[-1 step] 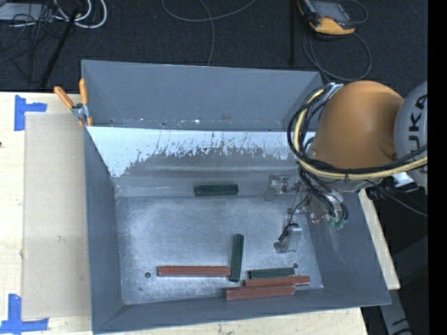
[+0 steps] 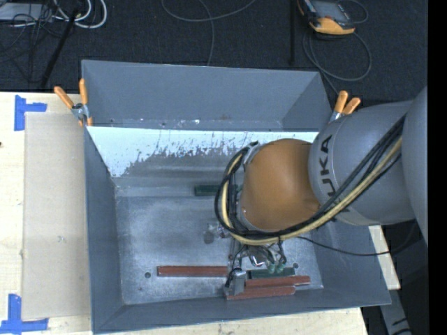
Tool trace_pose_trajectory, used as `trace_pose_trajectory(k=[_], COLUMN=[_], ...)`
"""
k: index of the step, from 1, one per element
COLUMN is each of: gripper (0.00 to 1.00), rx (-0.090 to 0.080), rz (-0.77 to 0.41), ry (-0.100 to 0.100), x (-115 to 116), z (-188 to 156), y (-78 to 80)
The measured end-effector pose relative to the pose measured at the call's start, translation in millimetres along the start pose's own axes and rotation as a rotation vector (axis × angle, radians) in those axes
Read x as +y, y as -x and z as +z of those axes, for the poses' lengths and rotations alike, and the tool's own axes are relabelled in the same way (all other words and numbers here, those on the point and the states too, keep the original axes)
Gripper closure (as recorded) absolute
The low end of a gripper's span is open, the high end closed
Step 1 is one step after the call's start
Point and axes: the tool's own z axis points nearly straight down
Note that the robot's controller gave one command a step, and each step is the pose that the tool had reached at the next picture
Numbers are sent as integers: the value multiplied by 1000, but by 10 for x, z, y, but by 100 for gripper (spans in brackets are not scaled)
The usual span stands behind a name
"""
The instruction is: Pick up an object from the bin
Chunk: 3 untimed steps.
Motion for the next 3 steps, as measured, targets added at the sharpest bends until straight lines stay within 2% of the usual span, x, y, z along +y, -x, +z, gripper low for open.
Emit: trace_pose_trajectory(k=[1,2,3], gripper=[0,0,100], rx=[-7,-16,-9], rz=[-115,-311,-307], ry=[-3,-5,-4], x=[258,771,765], z=[653,622,635], y=[561,166,149])
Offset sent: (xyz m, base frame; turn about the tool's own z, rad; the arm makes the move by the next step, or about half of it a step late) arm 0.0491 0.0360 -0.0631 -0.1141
